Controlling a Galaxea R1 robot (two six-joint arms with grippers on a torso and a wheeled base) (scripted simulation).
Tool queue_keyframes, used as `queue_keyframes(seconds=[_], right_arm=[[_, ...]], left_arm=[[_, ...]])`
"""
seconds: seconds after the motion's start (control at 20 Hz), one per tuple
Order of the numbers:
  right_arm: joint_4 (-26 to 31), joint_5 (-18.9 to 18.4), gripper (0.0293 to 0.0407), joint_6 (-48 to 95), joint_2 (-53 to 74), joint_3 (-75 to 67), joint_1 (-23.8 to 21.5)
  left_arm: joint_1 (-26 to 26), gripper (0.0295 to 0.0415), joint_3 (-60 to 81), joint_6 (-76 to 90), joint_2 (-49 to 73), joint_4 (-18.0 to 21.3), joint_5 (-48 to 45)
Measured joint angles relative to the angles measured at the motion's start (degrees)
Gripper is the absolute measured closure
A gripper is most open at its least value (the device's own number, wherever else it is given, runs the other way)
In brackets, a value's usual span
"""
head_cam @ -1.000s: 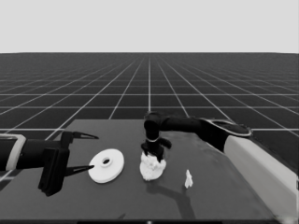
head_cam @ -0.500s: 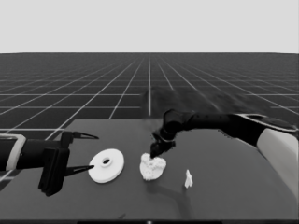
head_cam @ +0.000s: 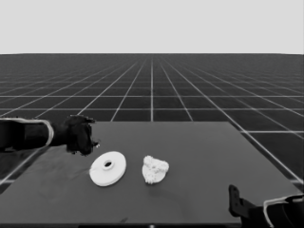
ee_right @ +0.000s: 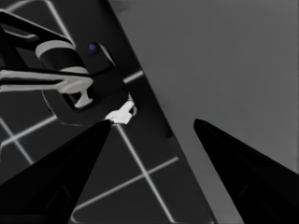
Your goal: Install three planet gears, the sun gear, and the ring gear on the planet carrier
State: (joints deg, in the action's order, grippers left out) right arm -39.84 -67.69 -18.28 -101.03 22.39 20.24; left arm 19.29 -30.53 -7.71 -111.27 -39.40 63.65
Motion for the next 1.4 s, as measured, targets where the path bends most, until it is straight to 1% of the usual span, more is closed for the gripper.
queue_keyframes(seconds=[0.05, 0.1, 0.15, 0.2, 0.25, 0.35, 0.45, 0.5, 0.55, 0.6, 0.65, 0.75, 0.95, 1.0, 1.4], right_arm=[[-0.05, 0.03, 0.0315, 0.07, 0.10, -0.10, 0.04], [-0.08, 0.05, 0.0315, 0.12, 0.16, -0.15, 0.06], [-0.10, 0.06, 0.0315, 0.14, 0.19, -0.19, 0.07], [-0.11, 0.06, 0.0315, 0.16, 0.21, -0.20, 0.07], [-0.12, 0.07, 0.0315, 0.16, 0.22, -0.22, 0.08], [-0.13, 0.07, 0.0315, 0.17, 0.23, -0.23, 0.08], [-0.13, 0.07, 0.0315, 0.18, 0.24, -0.23, 0.08], [-0.13, 0.07, 0.0315, 0.18, 0.24, -0.23, 0.09], [-0.13, 0.07, 0.0315, 0.18, 0.24, -0.23, 0.08], [-0.13, 0.07, 0.0315, 0.18, 0.24, -0.23, 0.08], [-0.13, 0.07, 0.0315, 0.18, 0.24, -0.23, 0.08], [-0.13, 0.07, 0.0315, 0.18, 0.24, -0.23, 0.08], [-0.13, 0.07, 0.0315, 0.18, 0.24, -0.23, 0.08], [-0.13, 0.07, 0.0315, 0.18, 0.24, -0.23, 0.08], [-0.13, 0.07, 0.0315, 0.18, 0.24, -0.23, 0.08]], left_arm=[[0.53, 0.0303, -8.87, -27.92, -12.72, 9.26, 24.29], [0.08, 0.0308, -21.29, -42.13, -20.04, 23.69, 29.46], [-0.90, 0.0316, -31.53, -47.61, -23.59, 32.46, 29.30], [-1.72, 0.0321, -38.73, -49.61, -25.68, 37.52, 28.98], [-2.26, 0.0324, -43.57, -50.30, -27.05, 40.47, 28.91], [-2.82, 0.0326, -48.78, -50.45, -28.57, 43.18, 29.04], [-3.03, 0.0326, -50.90, -50.30, -29.20, 44.09, 29.15], [-10.78, 0.0326, -49.55, -50.98, -28.59, 36.09, 24.18], [-17.83, 0.0326, -51.06, -50.54, -29.17, 31.17, 21.23], [-21.67, 0.0326, -53.46, -49.61, -30.16, 28.54, 19.34], [-23.72, 0.0326, -55.39, -48.85, -30.97, 27.16, 18.13], [-25.43, 0.0326, -57.48, -48.02, -31.86, 26.02, 16.92], [-26.11, 0.0326, -58.51, -47.61, -32.29, 25.53, 16.33], [-26.14, 0.0361, -58.56, -47.59, -32.32, 25.50, 16.30], [-26.13, 0.0362, -58.64, -47.56, -32.35, 25.46, 16.25]])
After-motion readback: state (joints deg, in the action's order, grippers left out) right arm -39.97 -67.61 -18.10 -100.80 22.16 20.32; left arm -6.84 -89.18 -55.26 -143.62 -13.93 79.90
